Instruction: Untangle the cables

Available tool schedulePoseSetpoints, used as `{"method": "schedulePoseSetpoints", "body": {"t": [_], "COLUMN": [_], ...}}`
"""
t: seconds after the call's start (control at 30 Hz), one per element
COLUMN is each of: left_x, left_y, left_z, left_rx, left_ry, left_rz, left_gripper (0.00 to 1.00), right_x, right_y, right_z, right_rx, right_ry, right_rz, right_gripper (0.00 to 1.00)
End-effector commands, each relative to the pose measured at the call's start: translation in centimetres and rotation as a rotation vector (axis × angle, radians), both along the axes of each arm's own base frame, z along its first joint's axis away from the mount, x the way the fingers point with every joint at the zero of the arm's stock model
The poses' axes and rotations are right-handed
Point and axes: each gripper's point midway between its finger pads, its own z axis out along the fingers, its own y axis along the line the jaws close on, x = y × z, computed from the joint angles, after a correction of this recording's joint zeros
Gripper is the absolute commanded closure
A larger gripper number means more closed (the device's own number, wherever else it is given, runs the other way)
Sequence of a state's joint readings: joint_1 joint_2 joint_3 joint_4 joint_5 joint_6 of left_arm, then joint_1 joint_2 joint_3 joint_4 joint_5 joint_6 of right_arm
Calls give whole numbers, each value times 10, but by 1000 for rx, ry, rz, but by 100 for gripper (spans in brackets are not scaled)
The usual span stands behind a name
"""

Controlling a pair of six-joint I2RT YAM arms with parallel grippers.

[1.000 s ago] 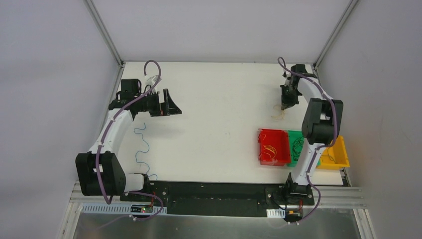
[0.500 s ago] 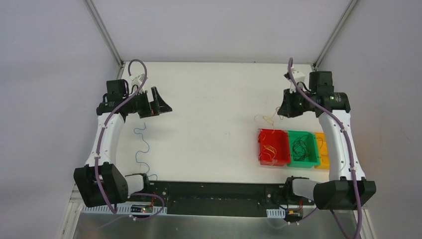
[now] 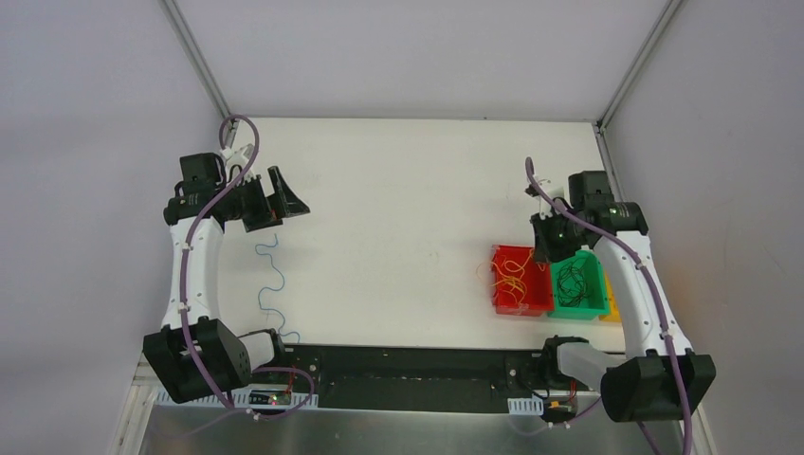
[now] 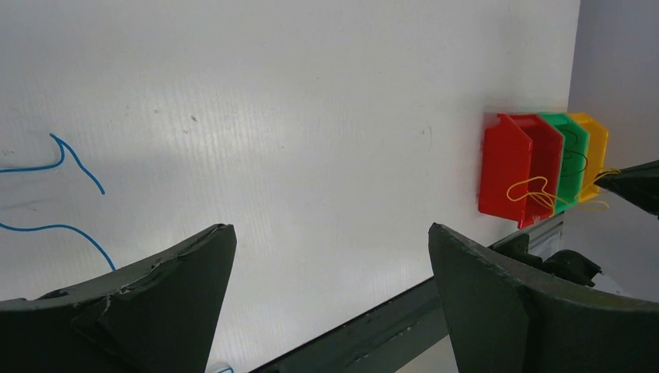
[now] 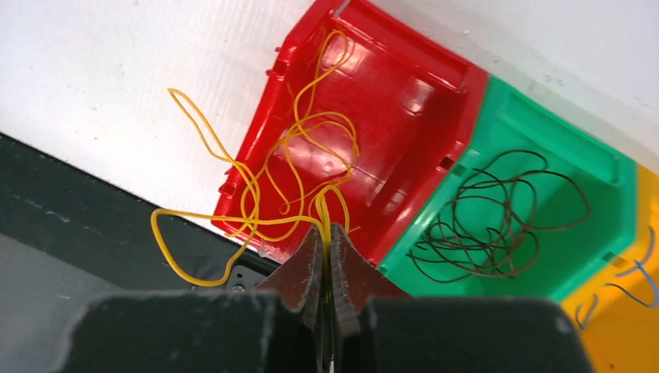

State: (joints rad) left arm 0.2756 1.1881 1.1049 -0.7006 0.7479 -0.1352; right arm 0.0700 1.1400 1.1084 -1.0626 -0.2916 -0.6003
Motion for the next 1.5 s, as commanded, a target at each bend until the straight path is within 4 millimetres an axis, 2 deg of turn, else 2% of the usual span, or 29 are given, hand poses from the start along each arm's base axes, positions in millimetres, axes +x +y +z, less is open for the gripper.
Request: {"method": "schedulePoseSetpoints", "body": {"t": [0.0, 0.07, 0.17, 0.33, 0.63, 0.73, 0.83, 0.9, 0.97, 1.07, 1.17, 1.3, 1.47], "left_x": [-7, -7, -6, -6, -6, -6, -7, -10, -16, -28, -38, -50, -51], "left_y": [3, 3, 2, 2, 8, 12, 17, 22, 30, 47, 66, 89, 90], "left_z": [11, 10, 8, 6, -7, -12, -16, -23, -35, -54, -72, -99, -122], "left_rx": [32, 30, 16, 17, 21, 25, 52, 83, 128, 186, 236, 312, 313], "left_ry": [-33, -28, -17, -13, 48, 70, 83, 112, 174, 283, 362, 462, 488], "left_rz": [-8, -8, -13, -18, 18, 29, 37, 38, 39, 37, 23, -19, -127], "left_gripper": [1, 1, 1, 1, 1, 1, 1, 1, 1, 1, 1, 5, 9], "right_x": [9, 7, 6, 7, 20, 25, 20, 16, 14, 16, 20, 26, 34], "right_y": [-16, -18, -26, -36, -26, -24, -17, -11, -7, -3, 0, 4, 11], "right_z": [33, 48, 56, 51, -7, -33, -61, -70, -72, -58, -36, -6, 17], "right_rx": [-64, -61, -91, -131, -150, -180, -192, -195, -195, -173, -154, -123, -79], "right_ry": [-150, -182, -189, -176, -56, -24, 38, 64, 73, 54, 9, -51, -111], "right_rz": [-30, -38, -66, -95, -102, -93, -56, -31, -20, -21, -28, -35, -38], "right_gripper": [100, 100, 100, 100, 100, 100, 100, 99, 85, 57, 43, 28, 11]}}
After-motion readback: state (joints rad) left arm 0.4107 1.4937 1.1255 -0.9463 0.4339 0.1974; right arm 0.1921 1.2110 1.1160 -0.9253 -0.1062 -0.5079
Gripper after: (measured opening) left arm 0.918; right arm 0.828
